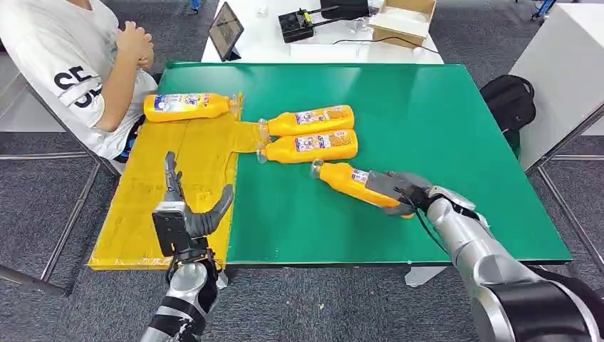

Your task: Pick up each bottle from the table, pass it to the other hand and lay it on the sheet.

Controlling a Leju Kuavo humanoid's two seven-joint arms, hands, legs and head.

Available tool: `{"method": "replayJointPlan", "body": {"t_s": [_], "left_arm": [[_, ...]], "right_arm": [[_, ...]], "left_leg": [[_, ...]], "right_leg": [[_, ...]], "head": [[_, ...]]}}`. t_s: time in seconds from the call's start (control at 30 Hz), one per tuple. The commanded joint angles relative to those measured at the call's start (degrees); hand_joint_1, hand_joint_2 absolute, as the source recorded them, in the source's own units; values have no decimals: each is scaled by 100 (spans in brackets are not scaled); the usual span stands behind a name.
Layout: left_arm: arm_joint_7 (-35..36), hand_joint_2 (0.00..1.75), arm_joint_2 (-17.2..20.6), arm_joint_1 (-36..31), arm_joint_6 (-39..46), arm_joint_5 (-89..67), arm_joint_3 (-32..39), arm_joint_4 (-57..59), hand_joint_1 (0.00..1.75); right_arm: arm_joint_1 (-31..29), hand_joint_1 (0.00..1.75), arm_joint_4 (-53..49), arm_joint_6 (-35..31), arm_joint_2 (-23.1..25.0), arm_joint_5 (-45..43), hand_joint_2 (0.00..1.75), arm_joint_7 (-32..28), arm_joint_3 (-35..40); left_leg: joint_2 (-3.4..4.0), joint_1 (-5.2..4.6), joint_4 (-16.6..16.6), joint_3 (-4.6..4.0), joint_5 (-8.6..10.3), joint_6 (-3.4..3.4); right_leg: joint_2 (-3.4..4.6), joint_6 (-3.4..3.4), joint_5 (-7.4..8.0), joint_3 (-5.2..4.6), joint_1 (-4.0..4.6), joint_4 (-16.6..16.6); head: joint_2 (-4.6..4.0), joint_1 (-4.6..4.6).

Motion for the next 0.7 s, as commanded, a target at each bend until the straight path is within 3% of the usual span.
{"method": "replayJointPlan", "body": {"t_s": [0.03,0.17,0.23,0.37,0.47,0.57,0.7], "left_arm": [[19,175,93,-99,44,0,-79,292,0],[19,175,83,-36,51,-33,-63,242,0],[19,175,50,-2,71,-46,-51,226,0],[19,175,-35,102,134,-73,-118,148,0],[19,175,-116,115,15,17,-141,220,0],[19,175,-210,109,-407,173,-140,355,0],[19,175,-306,137,-1458,503,-299,552,0]], "right_arm": [[818,175,-332,-969,730,-615,175,-760,-392],[1085,175,-954,-1385,963,-915,175,-1060,-619],[1453,175,-1918,-1897,1225,-1216,175,-1327,-876],[2769,175,-4861,-3333,1766,-1263,175,-1824,-975],[3408,175,-6114,-4197,2014,-1259,175,-2170,-870],[3695,175,-6593,-4843,2042,-1274,175,-2391,-786],[3923,175,-6479,-4843,2106,-1223,175,-2572,-844]], "left_leg": [[18,8,-10,32,-13,-2],[37,8,-9,31,-19,-11],[32,8,-7,28,-19,-10],[25,7,-2,22,-24,-8],[16,9,-2,14,-26,-9],[-3,11,-2,8,-26,-8],[-25,8,-3,9,-29,-4]], "right_leg": [[13,-20,-4,28,12,-13],[32,-18,-1,16,11,-9],[27,-21,-5,13,11,-5],[23,-23,-13,12,10,2],[18,-23,-18,6,10,4],[-5,-22,-26,9,8,4],[-29,-27,-34,17,8,-3]], "head": [[0,-2],[0,-2],[0,-2],[0,2],[0,-4],[0,-2],[0,-2]]}}
